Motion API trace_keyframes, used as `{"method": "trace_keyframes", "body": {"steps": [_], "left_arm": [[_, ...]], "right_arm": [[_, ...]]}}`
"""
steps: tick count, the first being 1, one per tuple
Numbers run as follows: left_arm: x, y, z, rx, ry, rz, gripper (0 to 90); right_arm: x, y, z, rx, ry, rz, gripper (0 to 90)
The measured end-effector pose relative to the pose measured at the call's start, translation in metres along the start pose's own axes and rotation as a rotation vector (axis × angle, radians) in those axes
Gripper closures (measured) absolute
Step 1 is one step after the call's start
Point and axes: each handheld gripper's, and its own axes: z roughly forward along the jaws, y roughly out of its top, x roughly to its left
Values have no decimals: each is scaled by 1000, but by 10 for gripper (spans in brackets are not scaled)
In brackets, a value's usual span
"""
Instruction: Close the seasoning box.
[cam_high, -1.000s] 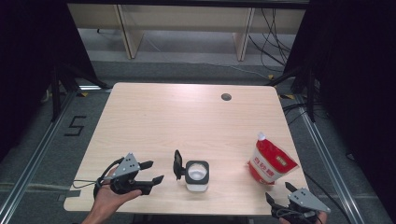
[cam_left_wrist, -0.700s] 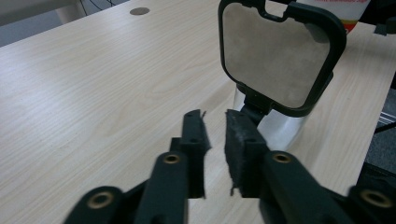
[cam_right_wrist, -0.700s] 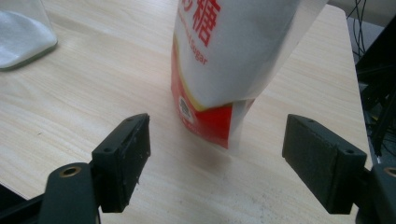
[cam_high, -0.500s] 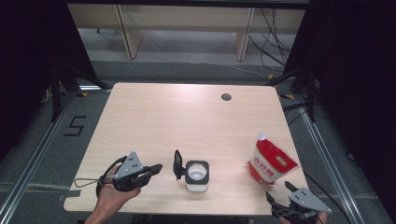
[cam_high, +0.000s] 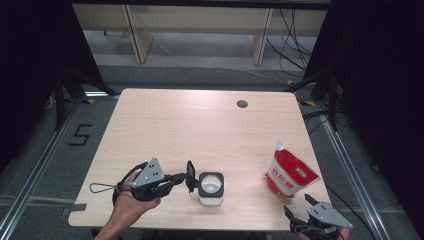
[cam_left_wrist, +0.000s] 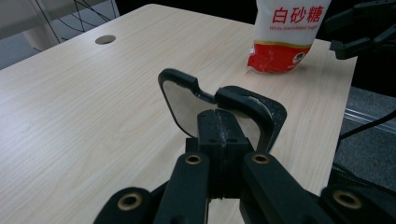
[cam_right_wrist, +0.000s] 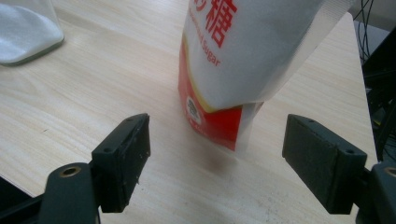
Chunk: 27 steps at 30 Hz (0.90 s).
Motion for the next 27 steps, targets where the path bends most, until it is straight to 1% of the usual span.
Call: {"method": "trace_keyframes", "body": {"steps": [2,4,5,9,10,12,13,14,16,17,18,19,20,23,24,25,27], "left_arm": [[1,1,0,2,1,5,895],[1,2,1,4,-1,7,895],[1,2,1,3,-2,4,895],[1,3,2,5,-1,4,895],[1,4,3,9,-1,24,895],[0,5,3,17,8,31,895],[0,5,4,19,11,27,895],[-1,6,5,20,10,32,895],[-3,8,6,22,12,64,895],[-4,9,7,26,13,63,895],[-4,11,8,29,13,77,895],[-5,11,9,28,10,62,895],[-6,12,11,22,5,73,895],[-9,16,16,30,-8,88,895],[-11,18,21,31,-19,87,895],[-11,18,21,31,-19,87,895],[-14,19,27,31,-30,84,895]], "right_arm": [[0,0,0,3,-1,9,243],[-1,0,1,-10,-10,-15,242],[0,0,1,5,-2,-7,243],[2,0,0,12,0,2,243],[2,0,0,11,0,3,243],[1,0,1,9,-2,-9,243],[1,0,1,10,-1,-6,242],[1,0,1,10,0,-5,243],[1,0,1,9,-1,-6,243],[1,0,1,10,-1,-7,243],[1,0,1,11,-2,-9,242],[1,0,1,11,-1,-9,243],[1,0,1,11,-1,-9,242],[1,0,1,9,-1,-7,242],[1,0,1,9,-1,-6,242],[1,0,1,9,-1,-6,242],[1,0,0,10,1,-3,242]]}}
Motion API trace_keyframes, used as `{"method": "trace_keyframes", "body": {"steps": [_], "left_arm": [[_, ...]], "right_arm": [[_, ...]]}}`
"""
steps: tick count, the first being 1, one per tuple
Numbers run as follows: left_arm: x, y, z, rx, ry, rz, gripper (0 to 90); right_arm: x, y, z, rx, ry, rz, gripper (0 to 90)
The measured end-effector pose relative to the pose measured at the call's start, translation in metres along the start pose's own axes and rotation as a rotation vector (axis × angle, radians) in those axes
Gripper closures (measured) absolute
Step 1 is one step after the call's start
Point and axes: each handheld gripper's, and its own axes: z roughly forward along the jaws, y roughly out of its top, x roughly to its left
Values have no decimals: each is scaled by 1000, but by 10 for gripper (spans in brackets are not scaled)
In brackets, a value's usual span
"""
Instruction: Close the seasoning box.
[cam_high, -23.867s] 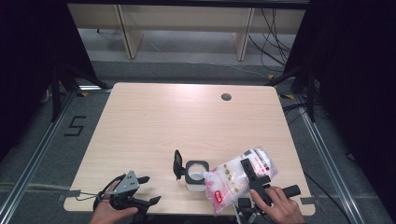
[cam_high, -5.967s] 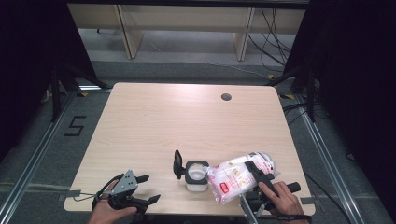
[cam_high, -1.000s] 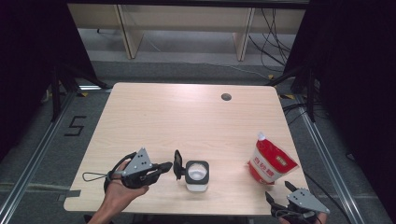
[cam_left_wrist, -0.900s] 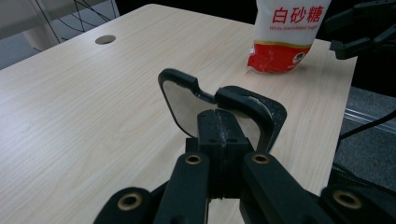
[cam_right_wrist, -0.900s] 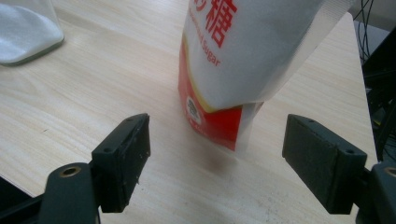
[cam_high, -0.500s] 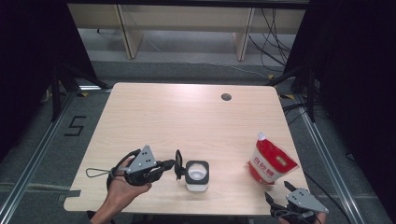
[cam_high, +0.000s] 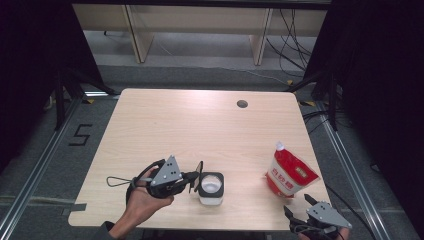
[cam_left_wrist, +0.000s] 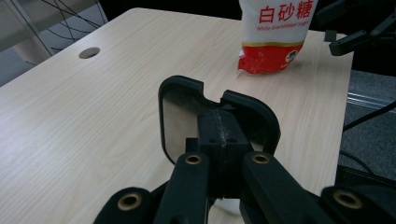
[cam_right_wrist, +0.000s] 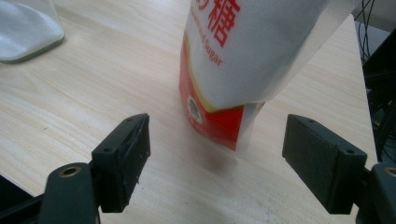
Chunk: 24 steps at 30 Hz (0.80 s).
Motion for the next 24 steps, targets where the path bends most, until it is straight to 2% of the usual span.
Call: {"method": "trace_keyframes", "body": {"steps": [4,6,7,8,10,11,13,14,15,18,21,22,24], "left_arm": [[-4,1,11,8,-30,8,895],[-5,2,15,24,-21,13,895],[-6,2,19,22,-41,18,895],[-6,2,19,22,-41,18,895],[-8,0,25,16,-63,-9,895],[-8,0,27,29,-70,7,895],[-10,0,29,28,-67,-7,895],[-9,-2,31,27,-73,8,895],[-11,-2,33,37,-73,-7,895],[-11,-7,40,63,-88,-12,895],[-12,-12,46,77,-99,-23,895],[-11,-13,46,69,-95,-16,894],[-11,-13,46,66,-100,-36,895]], "right_arm": [[0,0,0,-4,3,0,241],[0,0,0,-5,3,-1,241],[1,0,0,-6,9,4,241],[1,0,0,-6,9,4,241],[1,0,0,-4,12,0,241],[1,0,0,-4,12,7,241],[1,0,0,-3,1,-8,241],[1,0,0,-5,1,-9,241],[1,0,0,-5,1,-9,241],[2,0,0,-1,-2,4,241],[1,0,0,-5,-6,-14,241],[1,0,0,-6,-6,-14,241],[1,0,0,-2,-8,-9,241]]}}
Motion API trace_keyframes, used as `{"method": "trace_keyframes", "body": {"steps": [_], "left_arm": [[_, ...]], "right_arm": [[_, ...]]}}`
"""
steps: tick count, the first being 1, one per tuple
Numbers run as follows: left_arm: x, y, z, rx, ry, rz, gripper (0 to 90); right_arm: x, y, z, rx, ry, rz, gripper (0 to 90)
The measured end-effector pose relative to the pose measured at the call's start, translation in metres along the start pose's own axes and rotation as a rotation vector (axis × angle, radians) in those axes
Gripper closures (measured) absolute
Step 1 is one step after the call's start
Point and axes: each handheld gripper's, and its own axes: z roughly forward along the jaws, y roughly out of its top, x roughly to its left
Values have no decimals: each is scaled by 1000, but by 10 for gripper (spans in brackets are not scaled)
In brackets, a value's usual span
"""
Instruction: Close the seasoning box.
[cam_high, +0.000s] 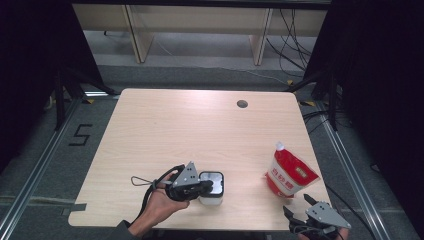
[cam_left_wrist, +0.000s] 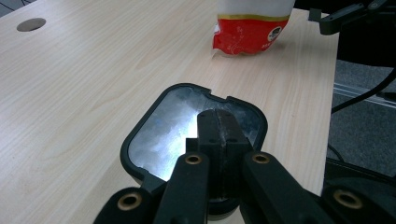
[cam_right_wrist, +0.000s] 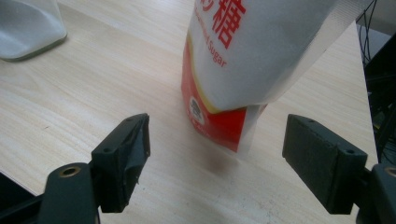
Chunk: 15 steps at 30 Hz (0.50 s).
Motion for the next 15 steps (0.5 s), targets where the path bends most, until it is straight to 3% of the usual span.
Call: {"method": "trace_keyframes", "body": {"steps": [3,7,10,13,14,15], "left_arm": [[1,0,0,5,-3,7,894],[2,3,-6,-32,-16,-29,876],[3,5,-13,-67,-38,-54,740],[4,4,-20,-91,-55,-86,685],[5,4,-23,-95,-55,-74,657],[4,4,-24,-101,-56,-95,626]], "right_arm": [[0,0,1,-6,1,-8,241],[0,0,0,-5,2,-9,241],[-1,0,1,-7,4,-9,241],[-1,0,1,-14,-1,-22,241],[-1,0,1,-15,-4,-31,240],[0,0,1,-10,6,-17,241]]}}
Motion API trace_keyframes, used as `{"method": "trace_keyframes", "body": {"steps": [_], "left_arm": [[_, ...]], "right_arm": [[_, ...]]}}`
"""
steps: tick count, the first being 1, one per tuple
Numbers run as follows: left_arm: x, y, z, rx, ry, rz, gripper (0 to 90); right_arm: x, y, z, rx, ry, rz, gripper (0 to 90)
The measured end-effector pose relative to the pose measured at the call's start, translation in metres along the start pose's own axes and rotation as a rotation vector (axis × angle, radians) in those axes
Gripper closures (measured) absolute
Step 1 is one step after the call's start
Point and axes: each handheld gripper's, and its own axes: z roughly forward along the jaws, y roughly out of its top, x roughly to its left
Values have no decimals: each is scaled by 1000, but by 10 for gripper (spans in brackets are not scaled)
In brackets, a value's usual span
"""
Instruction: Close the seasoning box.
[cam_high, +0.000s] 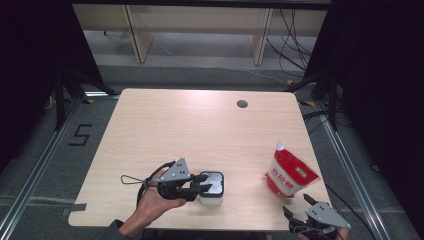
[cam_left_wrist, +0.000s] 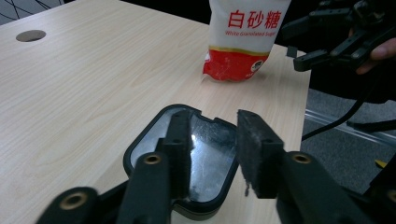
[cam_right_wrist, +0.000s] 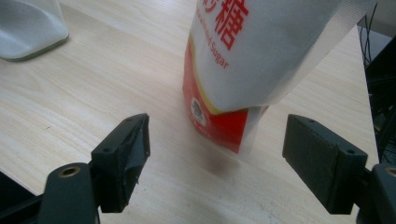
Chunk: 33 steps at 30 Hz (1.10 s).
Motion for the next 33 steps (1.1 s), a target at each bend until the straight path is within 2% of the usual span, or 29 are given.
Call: {"method": "trace_keyframes", "body": {"steps": [2,3,4,6,8,9,12,14,17,18,19,22,24,25,26,27,28,29,30,33], "left_arm": [[1,-1,-3,14,-5,12,513],[0,-2,-4,15,-2,4,513],[0,-4,-7,19,6,12,452],[1,-4,-8,17,8,20,426],[2,-6,-13,6,31,-12,354],[2,-6,-13,6,31,-12,341],[4,-9,-17,-1,46,-21,319],[5,-12,-19,-9,43,-43,304],[7,-17,-24,-8,59,-47,282],[9,-18,-26,-9,55,-33,280],[10,-20,-29,8,67,-38,278],[14,-25,-34,10,77,-50,265],[16,-30,-36,11,83,-66,262],[16,-33,-37,13,84,-89,259],[16,-36,-39,19,81,-79,253],[16,-38,-40,18,85,-91,251],[15,-41,-41,16,84,-103,251],[17,-43,-43,24,77,-78,250],[14,-46,-44,11,88,-121,249],[15,-54,-48,15,90,-130,246]], "right_arm": [[0,0,0,-5,0,-2,240],[0,0,0,-5,-1,-5,240],[0,0,0,-4,-2,-7,240],[0,0,0,-4,-2,-7,241],[0,0,0,-3,-3,-12,240],[0,0,0,-3,-3,-12,240],[0,0,0,-6,-3,-10,240],[0,0,0,-5,-2,-9,240],[0,0,0,-6,-3,-10,240],[0,0,0,-5,-2,-10,240],[2,0,0,0,-1,12,240],[2,0,0,8,-1,11,240],[3,0,0,10,-1,16,240],[4,0,-1,12,-3,22,240],[3,0,0,8,0,11,240],[0,0,0,-6,-7,-22,240],[0,0,0,-6,-7,-22,240],[1,0,0,-6,-4,-21,240],[1,0,0,-2,-4,-21,240],[1,0,0,-5,0,-19,240]]}}
